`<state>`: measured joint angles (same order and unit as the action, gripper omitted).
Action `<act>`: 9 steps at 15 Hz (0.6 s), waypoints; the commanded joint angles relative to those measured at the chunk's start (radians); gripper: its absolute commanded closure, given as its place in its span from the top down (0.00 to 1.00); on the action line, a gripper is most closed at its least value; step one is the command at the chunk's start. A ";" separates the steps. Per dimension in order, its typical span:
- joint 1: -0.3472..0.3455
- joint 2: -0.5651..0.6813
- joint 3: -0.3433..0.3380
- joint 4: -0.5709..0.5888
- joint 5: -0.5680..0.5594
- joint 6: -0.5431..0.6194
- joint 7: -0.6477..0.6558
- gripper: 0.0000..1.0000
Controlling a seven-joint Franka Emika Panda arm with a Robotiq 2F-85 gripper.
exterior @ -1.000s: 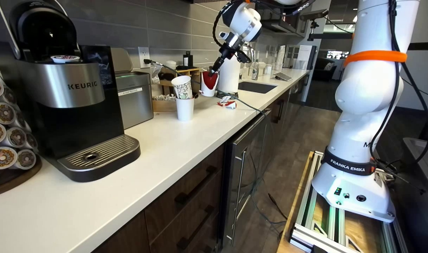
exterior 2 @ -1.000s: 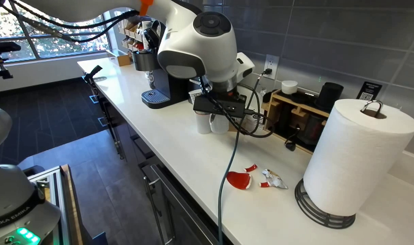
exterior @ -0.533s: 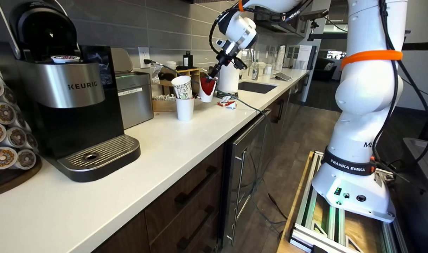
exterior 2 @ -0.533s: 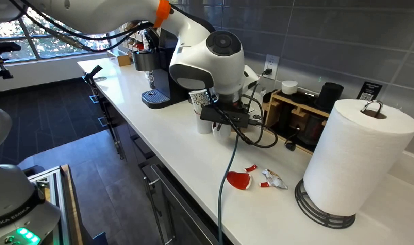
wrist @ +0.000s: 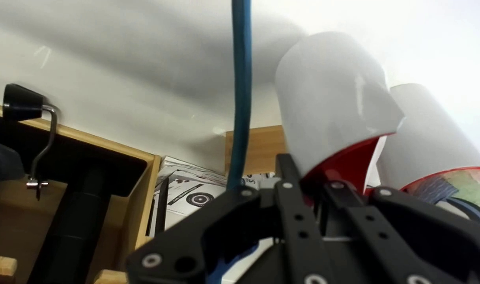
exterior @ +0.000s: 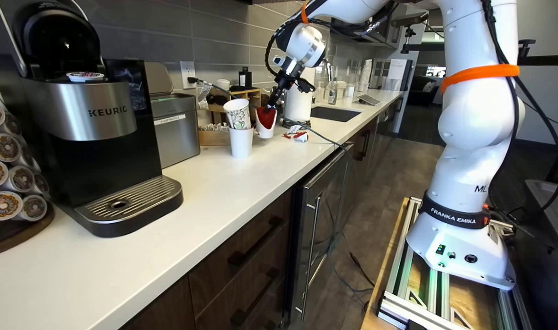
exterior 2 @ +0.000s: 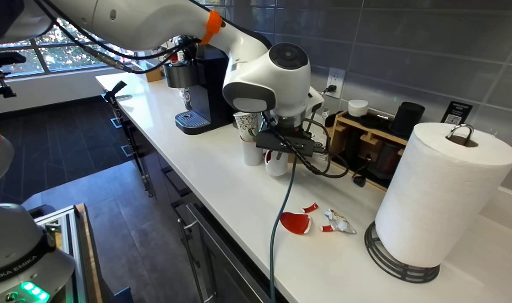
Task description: Move the broken mug and place it to the right of the other mug
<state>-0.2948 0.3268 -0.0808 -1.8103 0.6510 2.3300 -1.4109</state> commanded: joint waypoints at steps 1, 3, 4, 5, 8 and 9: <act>-0.005 0.044 0.013 0.077 -0.037 -0.067 0.037 0.02; -0.010 0.064 0.022 0.103 -0.038 -0.078 0.038 0.02; -0.013 0.074 0.028 0.116 -0.034 -0.086 0.032 0.02; -0.016 0.084 0.031 0.129 -0.033 -0.093 0.031 0.02; -0.023 0.115 0.036 0.164 -0.035 -0.102 0.033 0.02; -0.027 0.125 0.038 0.175 -0.037 -0.109 0.034 0.02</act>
<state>-0.3013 0.4144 -0.0541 -1.6980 0.6295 2.2716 -1.3956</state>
